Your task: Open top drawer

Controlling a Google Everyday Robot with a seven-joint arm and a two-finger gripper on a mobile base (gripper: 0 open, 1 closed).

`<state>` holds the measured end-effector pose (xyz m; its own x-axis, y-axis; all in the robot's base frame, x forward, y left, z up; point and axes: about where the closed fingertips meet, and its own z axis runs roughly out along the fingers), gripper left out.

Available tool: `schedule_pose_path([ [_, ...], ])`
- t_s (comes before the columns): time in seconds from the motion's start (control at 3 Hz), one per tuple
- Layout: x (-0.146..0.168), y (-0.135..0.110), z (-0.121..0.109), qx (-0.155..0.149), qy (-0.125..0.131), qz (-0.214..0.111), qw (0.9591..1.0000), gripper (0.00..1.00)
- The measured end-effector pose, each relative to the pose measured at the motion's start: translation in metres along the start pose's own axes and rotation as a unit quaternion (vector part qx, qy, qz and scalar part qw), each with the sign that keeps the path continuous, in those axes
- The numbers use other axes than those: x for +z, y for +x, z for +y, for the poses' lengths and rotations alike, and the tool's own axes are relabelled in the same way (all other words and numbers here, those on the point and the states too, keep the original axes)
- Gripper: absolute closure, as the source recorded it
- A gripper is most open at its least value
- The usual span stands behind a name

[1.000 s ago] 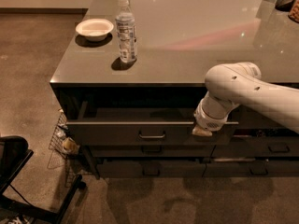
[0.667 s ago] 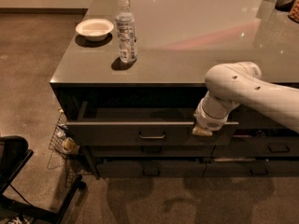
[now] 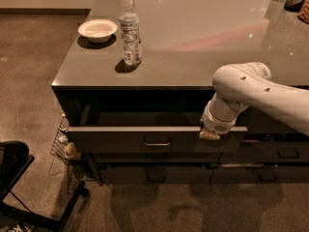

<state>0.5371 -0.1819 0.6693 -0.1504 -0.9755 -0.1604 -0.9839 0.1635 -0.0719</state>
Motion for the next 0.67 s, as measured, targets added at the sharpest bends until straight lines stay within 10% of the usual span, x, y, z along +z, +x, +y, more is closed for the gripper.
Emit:
schedule_pose_path([
  [0.67, -0.0091, -0.0015, -0.0006, 0.0, 0.0, 0.0, 1.0, 1.0],
])
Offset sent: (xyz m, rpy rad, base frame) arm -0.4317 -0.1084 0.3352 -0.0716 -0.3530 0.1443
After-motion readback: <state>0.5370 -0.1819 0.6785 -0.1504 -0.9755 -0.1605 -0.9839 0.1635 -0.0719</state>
